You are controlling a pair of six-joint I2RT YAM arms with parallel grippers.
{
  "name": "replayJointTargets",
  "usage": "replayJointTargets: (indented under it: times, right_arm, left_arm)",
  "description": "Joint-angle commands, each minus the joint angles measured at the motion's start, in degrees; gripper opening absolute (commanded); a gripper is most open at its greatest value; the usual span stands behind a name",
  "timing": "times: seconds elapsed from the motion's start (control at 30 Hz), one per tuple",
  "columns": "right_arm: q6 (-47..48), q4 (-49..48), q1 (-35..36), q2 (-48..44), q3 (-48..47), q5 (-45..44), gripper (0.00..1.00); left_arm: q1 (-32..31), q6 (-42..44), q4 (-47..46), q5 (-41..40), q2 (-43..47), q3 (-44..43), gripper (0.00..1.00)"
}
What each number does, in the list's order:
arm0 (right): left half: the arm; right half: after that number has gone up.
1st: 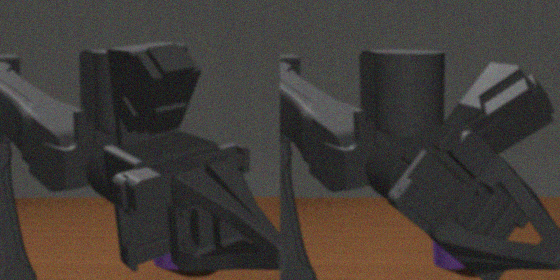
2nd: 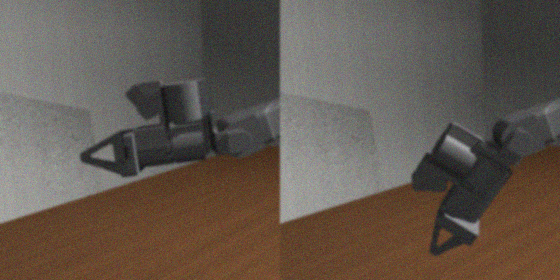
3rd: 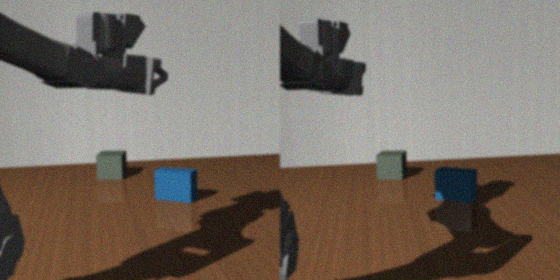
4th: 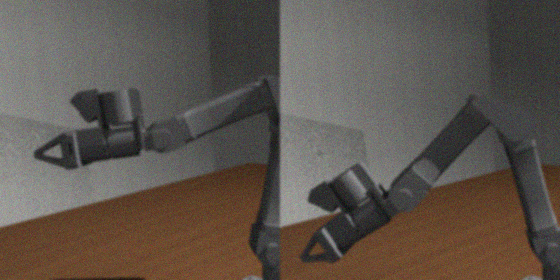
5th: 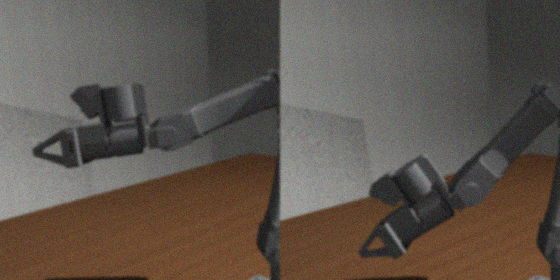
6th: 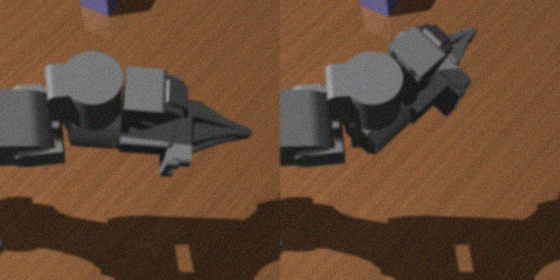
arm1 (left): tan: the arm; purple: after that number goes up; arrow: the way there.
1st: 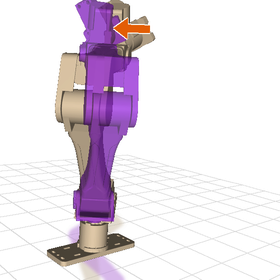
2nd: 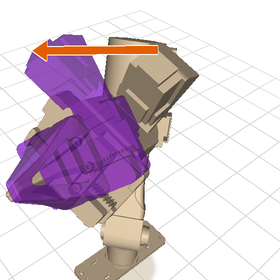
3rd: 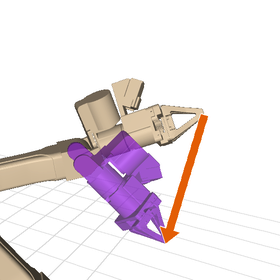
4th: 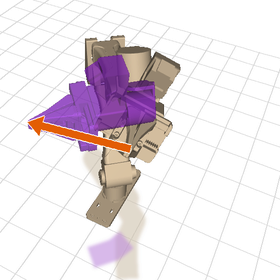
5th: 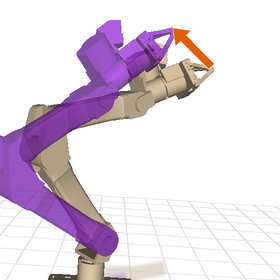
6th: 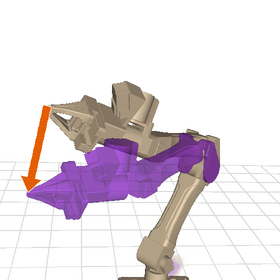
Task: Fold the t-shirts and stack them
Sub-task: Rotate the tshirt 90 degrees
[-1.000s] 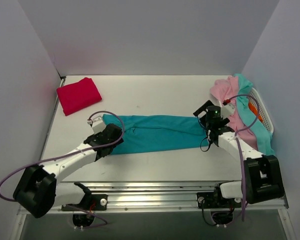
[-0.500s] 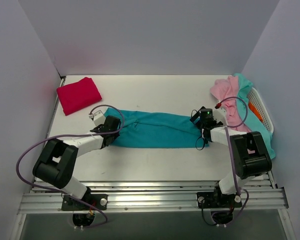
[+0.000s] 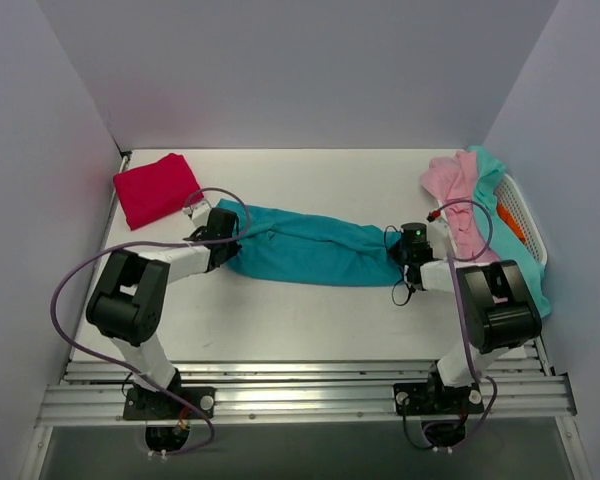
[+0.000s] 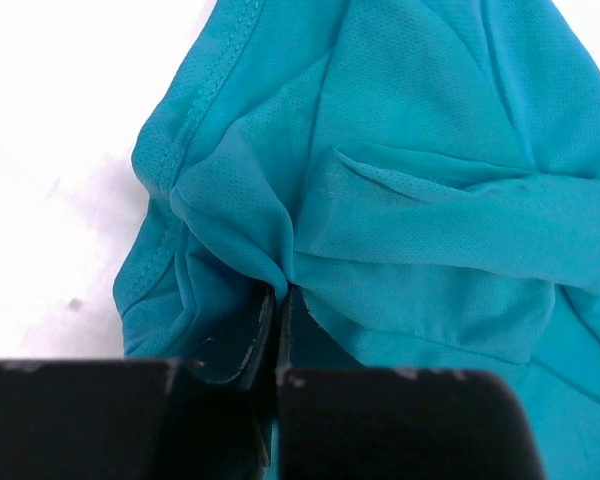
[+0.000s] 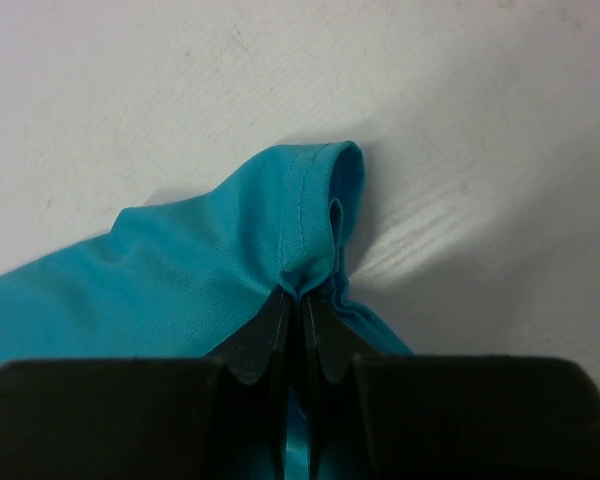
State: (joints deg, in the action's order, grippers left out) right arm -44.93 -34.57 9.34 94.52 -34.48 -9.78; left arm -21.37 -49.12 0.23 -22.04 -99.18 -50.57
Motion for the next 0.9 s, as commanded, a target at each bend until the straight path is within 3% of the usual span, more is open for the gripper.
replayJointTargets:
  times: [0.0,0.23,0.4,0.47,0.63,0.77,0.87]
  right_arm:
    - [-0.4,3.1,1.1,-7.0,2.7,-0.2,0.0]
    - [-2.4,13.1,5.2,-26.8,8.5,-1.7,0.0]
    - [-7.4,20.1,17.7,-41.1,11.9,-4.8,0.0]
    - [-10.7,21.6,24.1,-43.7,12.9,-6.8,0.0]
    - [-15.1,24.6,37.2,-43.2,11.5,-14.2,0.0]
    - [-18.9,23.6,46.0,-36.6,10.0,-19.2,0.0]
    - [-22.1,21.7,52.7,-30.2,8.9,-21.3,0.0]
  left_arm:
    - [2.9,4.6,5.4,4.6,-5.7,-8.0,0.02]
    - [7.7,12.8,11.6,14.3,-22.6,-33.3,0.02]
    - [7.8,18.6,23.5,22.8,-39.4,-61.5,0.02]
    - [7.7,19.0,23.4,25.6,-42.2,-66.0,0.02]
    - [7.4,21.0,24.4,34.3,-50.6,-82.2,0.02]
    - [7.2,21.9,26.5,43.6,-57.3,-96.3,0.02]
    - [6.4,22.8,27.7,45.3,-62.1,-105.2,0.04]
